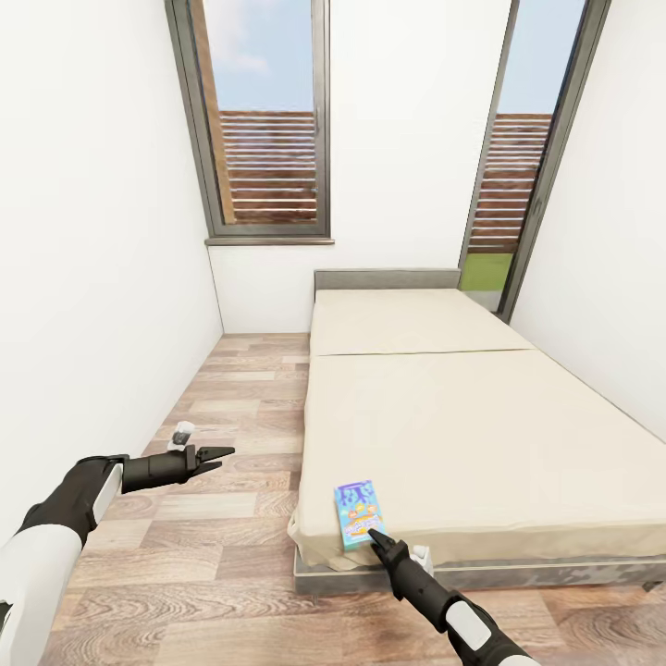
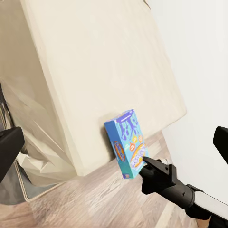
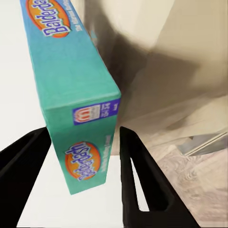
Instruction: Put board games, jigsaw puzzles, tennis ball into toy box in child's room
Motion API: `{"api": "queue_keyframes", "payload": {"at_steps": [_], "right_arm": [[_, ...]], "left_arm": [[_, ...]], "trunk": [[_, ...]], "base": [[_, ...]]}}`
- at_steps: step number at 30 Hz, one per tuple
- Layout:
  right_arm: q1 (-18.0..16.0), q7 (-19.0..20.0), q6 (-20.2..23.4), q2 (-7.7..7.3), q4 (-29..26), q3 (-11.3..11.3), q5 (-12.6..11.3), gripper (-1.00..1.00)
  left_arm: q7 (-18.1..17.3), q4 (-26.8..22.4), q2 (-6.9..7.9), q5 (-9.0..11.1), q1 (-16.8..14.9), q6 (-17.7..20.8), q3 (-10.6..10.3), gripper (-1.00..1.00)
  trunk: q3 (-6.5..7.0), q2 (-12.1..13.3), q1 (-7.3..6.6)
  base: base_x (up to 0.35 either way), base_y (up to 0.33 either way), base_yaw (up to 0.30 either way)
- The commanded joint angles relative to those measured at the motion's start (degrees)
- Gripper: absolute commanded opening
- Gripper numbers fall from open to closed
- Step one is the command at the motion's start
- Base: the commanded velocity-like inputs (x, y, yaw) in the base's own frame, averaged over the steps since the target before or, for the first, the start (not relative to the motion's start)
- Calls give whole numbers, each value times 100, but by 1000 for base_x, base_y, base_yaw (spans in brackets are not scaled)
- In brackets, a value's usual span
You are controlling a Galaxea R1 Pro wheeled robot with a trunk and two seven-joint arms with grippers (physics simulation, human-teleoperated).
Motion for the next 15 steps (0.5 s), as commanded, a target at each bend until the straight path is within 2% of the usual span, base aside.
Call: {"api": "queue_keyframes", "payload": {"at_steps": [1, 15], "right_arm": [[-1, -8, 50, 2, -2, -9, -35, -100], [-1, -7, 61, 2, -2, -9, -42, -100]], "left_arm": [[-19, 0, -1, -3, -3, 26, 13, 100], [-23, 0, -1, -3, -5, -46, 16, 100]], "trunk": [[-5, -2, -1], [-5, -2, -1]], "base": [[0, 0, 0], [0, 0, 0]]}}
